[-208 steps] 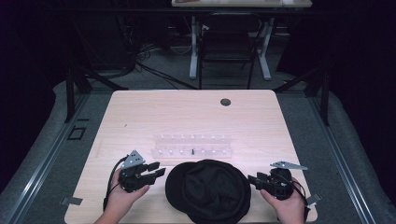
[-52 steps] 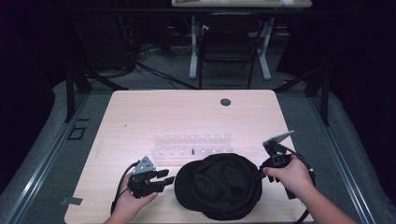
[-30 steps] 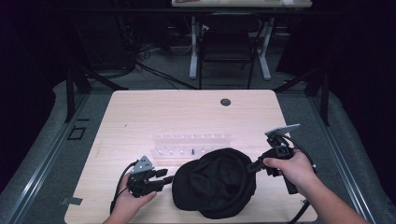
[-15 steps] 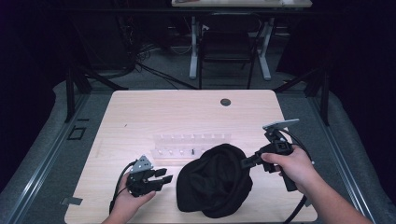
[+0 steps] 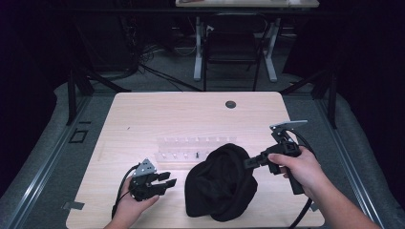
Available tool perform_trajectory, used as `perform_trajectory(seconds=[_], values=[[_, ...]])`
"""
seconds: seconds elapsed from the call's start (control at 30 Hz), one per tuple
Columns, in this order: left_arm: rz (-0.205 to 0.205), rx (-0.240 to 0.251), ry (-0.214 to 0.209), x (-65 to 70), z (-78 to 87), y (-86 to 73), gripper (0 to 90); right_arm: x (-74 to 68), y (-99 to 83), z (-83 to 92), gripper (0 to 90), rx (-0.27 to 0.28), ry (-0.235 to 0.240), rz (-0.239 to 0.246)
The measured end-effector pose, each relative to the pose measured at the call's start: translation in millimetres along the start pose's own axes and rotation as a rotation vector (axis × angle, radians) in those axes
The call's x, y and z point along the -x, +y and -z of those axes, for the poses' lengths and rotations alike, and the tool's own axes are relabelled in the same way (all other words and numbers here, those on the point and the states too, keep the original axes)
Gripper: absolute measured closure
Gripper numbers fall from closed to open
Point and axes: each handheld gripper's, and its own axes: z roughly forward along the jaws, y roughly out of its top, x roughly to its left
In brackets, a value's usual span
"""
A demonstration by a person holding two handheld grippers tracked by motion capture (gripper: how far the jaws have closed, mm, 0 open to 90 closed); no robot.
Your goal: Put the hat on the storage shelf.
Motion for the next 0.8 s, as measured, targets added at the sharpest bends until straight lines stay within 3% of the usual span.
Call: perform_trajectory(seconds=[0.47,0.8], values=[[0.003,0.001,0.001,0.0,0.0,-0.2,59.6,-11.1,-2.7,2.4,88.3,0.023,0.048,0.022],[-0.004,0.0,0.004,-0.8,0.2,-0.2,59.7,-18.3,-3.5,8.2,88.3,0.062,0.081,0.005]])
